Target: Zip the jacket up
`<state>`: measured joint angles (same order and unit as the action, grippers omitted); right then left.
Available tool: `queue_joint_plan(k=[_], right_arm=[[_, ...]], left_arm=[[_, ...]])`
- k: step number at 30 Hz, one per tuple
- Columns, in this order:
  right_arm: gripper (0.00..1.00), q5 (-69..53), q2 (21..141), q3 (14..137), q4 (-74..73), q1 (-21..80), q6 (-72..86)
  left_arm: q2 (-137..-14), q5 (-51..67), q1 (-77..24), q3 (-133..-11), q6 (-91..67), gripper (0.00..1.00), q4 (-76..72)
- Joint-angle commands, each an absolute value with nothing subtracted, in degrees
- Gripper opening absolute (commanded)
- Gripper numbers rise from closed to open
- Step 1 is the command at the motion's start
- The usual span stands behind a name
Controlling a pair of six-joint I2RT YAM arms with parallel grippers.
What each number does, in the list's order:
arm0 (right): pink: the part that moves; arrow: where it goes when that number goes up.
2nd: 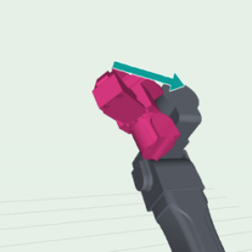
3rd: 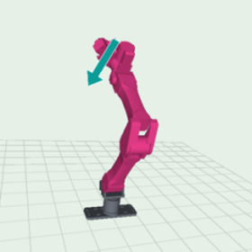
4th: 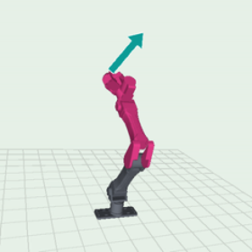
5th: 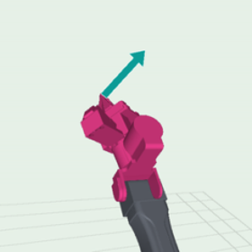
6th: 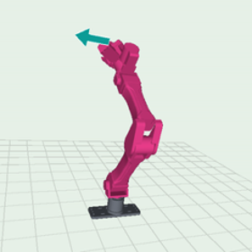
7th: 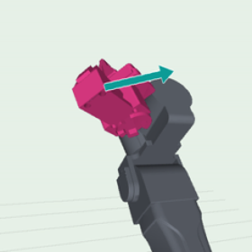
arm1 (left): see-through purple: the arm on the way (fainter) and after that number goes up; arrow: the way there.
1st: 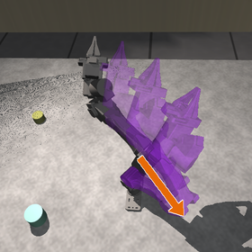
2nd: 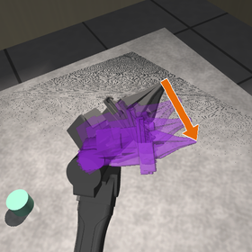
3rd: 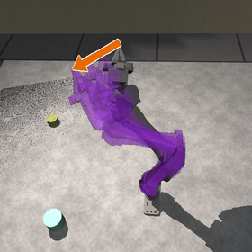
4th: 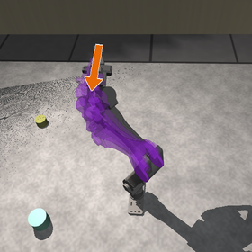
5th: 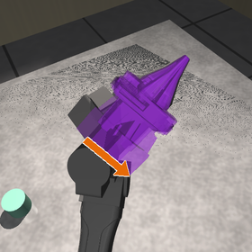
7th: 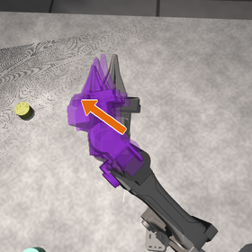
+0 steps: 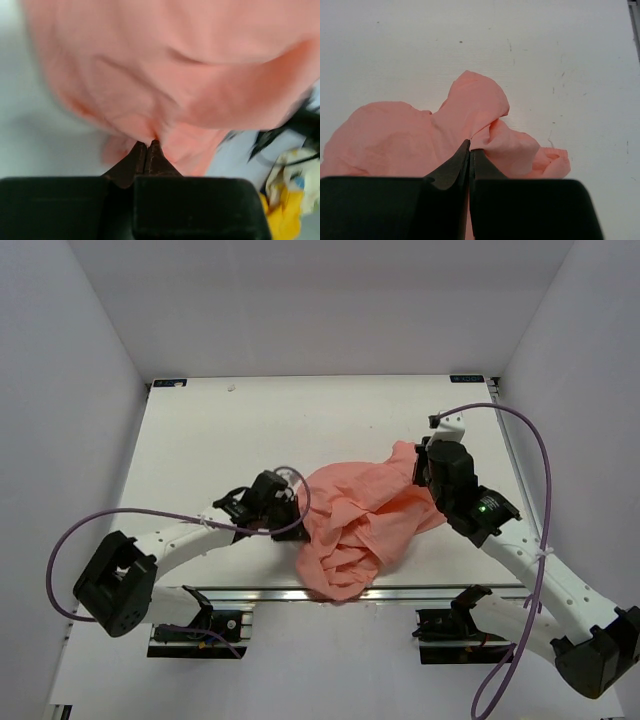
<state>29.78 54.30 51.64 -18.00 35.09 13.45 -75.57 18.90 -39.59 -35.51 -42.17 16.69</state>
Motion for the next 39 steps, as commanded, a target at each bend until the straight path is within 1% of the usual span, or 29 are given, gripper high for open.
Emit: queue_joint_plan(k=[1, 3, 4, 6, 8, 9, 11, 13, 14, 15, 17, 18, 22, 25, 27, 29, 30, 31, 34, 35, 37, 38, 39], right_arm=[[0.0, 36.64, 54.49, 54.65, -14.16, 35.07, 11.97], [0.0, 39.88, 54.67, 57.12, -13.36, 35.07, 10.64], [0.0, 40.69, 54.49, 60.09, -11.97, 34.98, 8.46], [0.0, 42.71, 54.06, 63.18, -10.12, 34.98, 6.25], [0.0, 42.63, 52.57, 67.56, -5.57, 34.98, 1.7], [0.0, 41.58, 52.04, 69.07, -4.06, 34.98, 0.37], [0.0, 39.74, 50.72, 72.75, -1.25, 34.89, -2.89], [0.0, 35.08, 50.1, 78.99, -0.7, 34.98, -6.76], [0.0, 33.33, 49.84, 81.19, -1.05, 34.98, -7.64], [0.0, 29.13, 49.75, 85.39, -1.4, 34.98, -9.21], [0.0, 22.72, 49.04, 89.37, -2.19, 34.98, -10.1], [0.0, 20.33, 48.87, 93.47, -3.59, 34.98, -10.37], [0.0, 9.34, 47.38, 100.87, -4.57, 34.98, -9.93], [0.0, 5.71, 48.24, 106.14, -4.65, 34.98, -9.32], [0.0, 6.76, 49.56, 108.62, -5.36, 34.98, -9.67], [0.0, 9.65, 51.41, 110.12, -5.54, 34.98, -10.8], [0.0, 11.06, 51.85, 110.13, -5.54, 34.98, -11.33], [0.0, 12.64, 52.99, 109.87, -5.19, 34.89, -11.95], [0.0, 22.82, 56.49, 107.85, -1.77, 34.98, -15.81], [0.0, 30.42, 57.99, 106.54, 1.72, 34.98, -17.73], [0.0, 37.06, 63.16, 105.56, 3.94, 34.98, -24.59], [0.0, 42.05, 64.93, 104.86, 6.3, 34.98, -26.7], [0.0, 43.67, 66.43, 101.98, 7.98, 34.89, -29.94]], left_arm=[[-72.34, 2.36, -39.64, -49.68, -39.12, 0.0, 18.95], [-72.07, -6.46, -39.55, -57.96, -35.0, 0.0, 22.92], [-72.16, -13.03, -39.55, -66.88, -31.67, 0.0, 25.9], [-72.42, -17.65, -39.64, -75.72, -27.71, 0.0, 27.59], [-72.6, -19.42, -39.64, -83.63, -21.75, 0.0, 27.25], [-72.34, -19.42, -39.64, -90.46, -19.97, 0.0, 25.85], [-71.72, -17.33, -39.64, -95.69, -15.58, 0.0, 23.83], [-70.75, -15.04, -39.64, -102.02, -13.55, 0.0, 21.36], [-70.49, -11.72, -39.64, -104.22, -11.88, 0.0, 21.27], [-70.49, -10.21, -39.64, -108.94, -11.43, 0.0, 21.79], [-70.49, -7.75, -39.64, -113.44, -10.55, 0.0, 22.41], [-70.14, -5.91, -39.64, -117.03, -10.46, 0.0, 22.76], [-67.16, -2.73, -39.64, -120.75, -10.89, 0.0, 19.7], [-66.09, -0.09, -39.64, -122.33, -11.6, 0.0, 16.26], [-67.58, 1.83, -39.64, -127.51, -11.51, 0.0, 17.83], [-70.31, 1.24, -39.64, -131.55, -10.73, 0.0, 18.81], [-70.92, 0.1, -39.64, -131.49, -10.46, 0.0, 18.72], [-71.36, -3.83, -39.55, -130.88, -10.28, 0.0, 18.37], [-73.73, -9.21, -39.64, -126.49, -8.35, 0.0, 16.88], [-75.74, -13.93, -39.64, -125.26, -7.22, 0.0, 16.44], [-78.56, -19.13, -39.64, -123.05, -5.99, 0.0, 15.91], [-80.23, -26.21, -39.55, -122.52, -4.85, 0.0, 15.82], [-83.99, -29.59, -39.38, -121.56, -4.23, 0.0, 15.65]])
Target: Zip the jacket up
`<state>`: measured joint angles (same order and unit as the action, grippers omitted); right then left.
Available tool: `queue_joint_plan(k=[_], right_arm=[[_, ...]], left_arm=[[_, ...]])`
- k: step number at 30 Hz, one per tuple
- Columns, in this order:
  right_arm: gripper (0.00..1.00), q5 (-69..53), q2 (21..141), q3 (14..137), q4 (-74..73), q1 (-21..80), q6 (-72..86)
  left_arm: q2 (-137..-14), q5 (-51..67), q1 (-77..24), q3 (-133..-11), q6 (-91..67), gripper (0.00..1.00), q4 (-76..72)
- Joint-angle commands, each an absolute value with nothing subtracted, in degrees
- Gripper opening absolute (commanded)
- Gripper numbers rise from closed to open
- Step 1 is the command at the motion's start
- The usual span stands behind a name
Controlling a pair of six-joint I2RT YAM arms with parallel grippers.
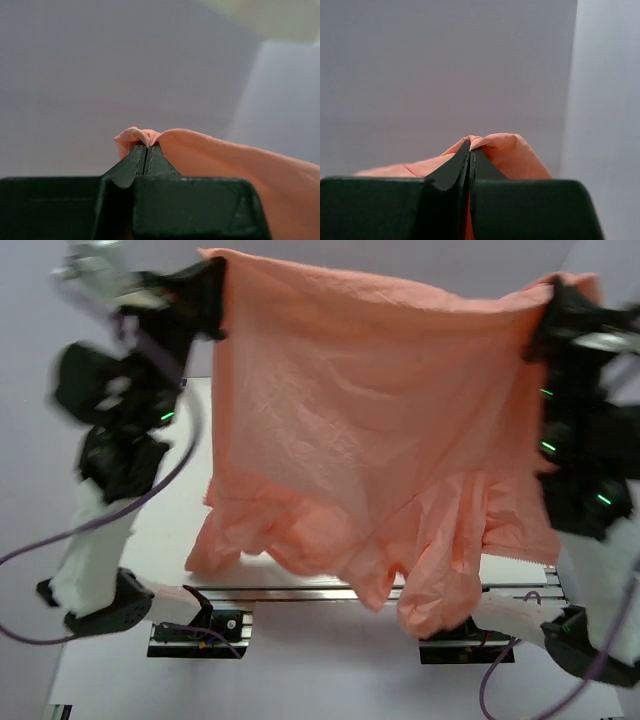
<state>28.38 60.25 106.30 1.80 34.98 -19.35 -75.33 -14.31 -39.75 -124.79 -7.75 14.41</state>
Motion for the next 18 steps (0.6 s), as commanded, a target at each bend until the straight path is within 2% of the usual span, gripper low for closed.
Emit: queue_joint_plan(k=[1, 3, 4, 6, 8, 10, 11, 12, 13, 14, 16, 18], right_arm=[[0.0, 44.55, 68.97, 100.04, 9.83, 34.28, -31.1], [0.0, 42.03, 73.36, 98.0, 8.03, 30.08, -26.41], [0.0, 39.4, 75.13, 98.61, 4.43, 27.71, -22.37], [0.0, 25.8, 80.04, 97.92, -4.26, 20.15, -14.72], [0.0, 18.75, 82.69, 92.75, -2.56, 18.2, -14.94], [0.0, 18.11, 88.48, 89.31, -2.8, 18.02, -13.03], [0.0, 16.28, 91.12, 89.82, -4.55, 17.32, -11.7], [0.0, 14.61, 96.01, 90.69, -6.22, 16.79, -10.47], [0.0, 12.94, 98.33, 92.97, -8.5, 16.27, -9.41], [0.02, 10.74, 100.79, 94.9, -10.09, 15.39, -7.32], [0.11, 10.37, 106.86, 100.78, -19.09, 14.94, -4.67], [0.61, 9.06, 108.54, 107.74, -23.8, 14.77, -2.99]], left_arm=[[-85.94, -32.06, -37.72, -120.86, -3.26, 0.0, 15.3], [-92.42, -29.73, -30.2, -121.46, -5.78, 0.0, 18.17], [-94.9, -25.88, -26.75, -122.6, -11.89, 0.0, 20.72], [-102.34, -12.22, -17.02, -123.14, -17.55, 0.0, 25.22], [-107.29, -10.46, -14.34, -121.91, -20.48, 0.0, 25.75], [-114.06, -10.11, -13.36, -119.63, -19.61, 0.19, 24.09], [-116.43, -9.15, -13.27, -119.71, -19.34, 0.32, 23.47], [-118.89, -5.66, -12.66, -120.49, -19.34, 0.68, 23.81], [-123.44, -3.71, -12.31, -121.72, -19.77, 0.86, 24.17], [-125.49, -2.47, -11.87, -125.3, -20.47, 0.98, 25.82], [-128.66, -0.01, -10.55, -129.62, -21.71, 0.98, 28.03], [-128.77, 2.19, -10.11, -131.31, -21.71, 0.98, 29.44]])
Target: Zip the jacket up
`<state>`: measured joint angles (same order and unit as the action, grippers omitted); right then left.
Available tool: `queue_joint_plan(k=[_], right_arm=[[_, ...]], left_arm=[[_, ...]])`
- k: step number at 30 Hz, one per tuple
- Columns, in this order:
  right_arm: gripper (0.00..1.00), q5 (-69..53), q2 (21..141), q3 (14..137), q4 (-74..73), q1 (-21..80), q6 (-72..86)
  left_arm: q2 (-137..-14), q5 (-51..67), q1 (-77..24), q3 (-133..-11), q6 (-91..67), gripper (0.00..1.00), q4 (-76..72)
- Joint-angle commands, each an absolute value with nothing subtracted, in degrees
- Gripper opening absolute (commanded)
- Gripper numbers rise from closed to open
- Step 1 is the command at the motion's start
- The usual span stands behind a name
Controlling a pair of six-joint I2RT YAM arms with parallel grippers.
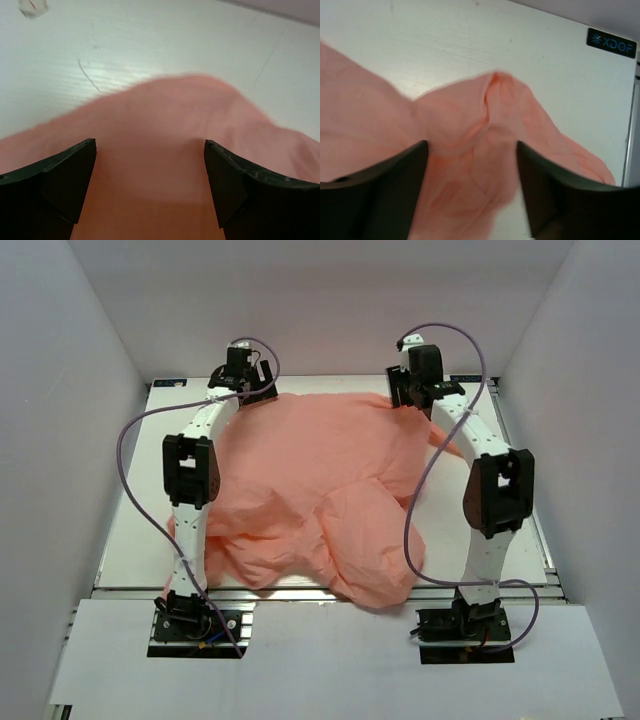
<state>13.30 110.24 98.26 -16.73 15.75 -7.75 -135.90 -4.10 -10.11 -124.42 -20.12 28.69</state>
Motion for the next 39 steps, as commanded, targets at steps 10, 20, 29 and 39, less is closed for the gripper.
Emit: queue_joint_plan(k=[10, 20, 29, 39], right_arm=[[0.89, 4.47, 76.32, 70.78, -18.45, 20.1, 6.32], [0.89, 8.78, 55.02, 50.82, -41.36, 53.2, 24.94], [0.89, 20.21, 62.13, 44.74, -53.35, 71.8, 43.67], [0.0, 35.29, 67.59, 46.13, -49.23, 71.63, 47.03]], left_arm=[[-97.41, -5.18, -10.02, -94.95, -25.46, 0.98, 28.64], [-64.97, -8.09, -10.02, -55.31, -42.44, 0.98, 36.38], [-51.77, -14.41, -10.02, -47.37, -44.21, 0.98, 49.3], [-56.51, -17.58, -10.02, -49.39, -43.77, 0.98, 52.82]])
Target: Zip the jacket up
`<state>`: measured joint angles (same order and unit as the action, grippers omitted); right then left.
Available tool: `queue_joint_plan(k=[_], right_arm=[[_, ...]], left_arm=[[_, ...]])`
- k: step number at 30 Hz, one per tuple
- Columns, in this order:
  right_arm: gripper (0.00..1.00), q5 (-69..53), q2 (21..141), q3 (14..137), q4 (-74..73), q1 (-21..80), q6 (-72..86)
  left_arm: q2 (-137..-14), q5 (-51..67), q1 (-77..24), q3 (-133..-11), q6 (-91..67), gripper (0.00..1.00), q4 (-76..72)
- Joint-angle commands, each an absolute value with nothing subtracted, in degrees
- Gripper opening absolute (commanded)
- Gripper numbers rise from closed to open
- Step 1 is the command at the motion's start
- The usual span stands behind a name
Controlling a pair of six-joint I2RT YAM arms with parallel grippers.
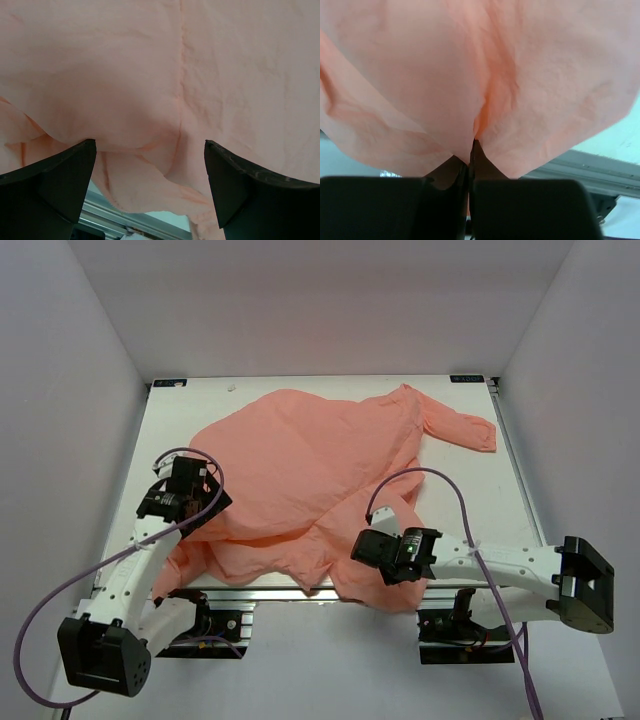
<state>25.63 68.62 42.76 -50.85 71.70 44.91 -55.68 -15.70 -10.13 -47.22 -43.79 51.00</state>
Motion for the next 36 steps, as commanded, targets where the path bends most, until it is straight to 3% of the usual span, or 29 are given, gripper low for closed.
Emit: queue_joint_plan(k=[1, 11, 21, 23, 24, 25, 28, 33, 36], right_arm=[[0.0, 36.81, 67.24, 47.27, -48.26, 70.93, 45.8], [0.0, 34.46, 62.67, 54.32, -29.28, 57.31, 26.73], [0.0, 31.82, 58.37, 55.55, -24.97, 53.26, 19.78], [0.0, 30.77, 57.57, 55.63, -22.17, 52.65, 18.03], [0.0, 30.67, 56.87, 56.07, -21.45, 52.65, 17.5], [0.0, 30.76, 56.52, 56.6, -20.75, 52.47, 16.97], [0.0, 33.21, 55.02, 58.97, -16.54, 52.38, 14.07], [0.0, 35.68, 52.22, 67.64, -6.62, 52.21, 3.46], [0.0, 33.24, 50.19, 74.78, -1.17, 52.21, -4.26]], left_arm=[[-56.69, -17.4, -10.02, -49.66, -43.68, 0.98, 52.91], [-60.64, -18.37, -10.02, -51.6, -45.6, 0.98, 60.38], [-65.82, -20.39, -10.02, -44.91, -49.22, 0.96, 48.53], [-68.88, -20.3, -10.02, -46.31, -48.52, 0.47, 46.42], [-69.95, -20.13, -10.02, -47.01, -48.17, 0.3, 45.71], [-70.92, -19.17, -10.02, -47.98, -47.64, 0.0, 45.01], [-72.42, -16.54, -10.02, -52.99, -45.54, 0.0, 43.6], [-63.58, -9.68, -10.02, -60.01, -40.79, 0.0, 40.79], [-57.59, 4.61, -10.11, -65.02, -34.39, 0.0, 37.62]])
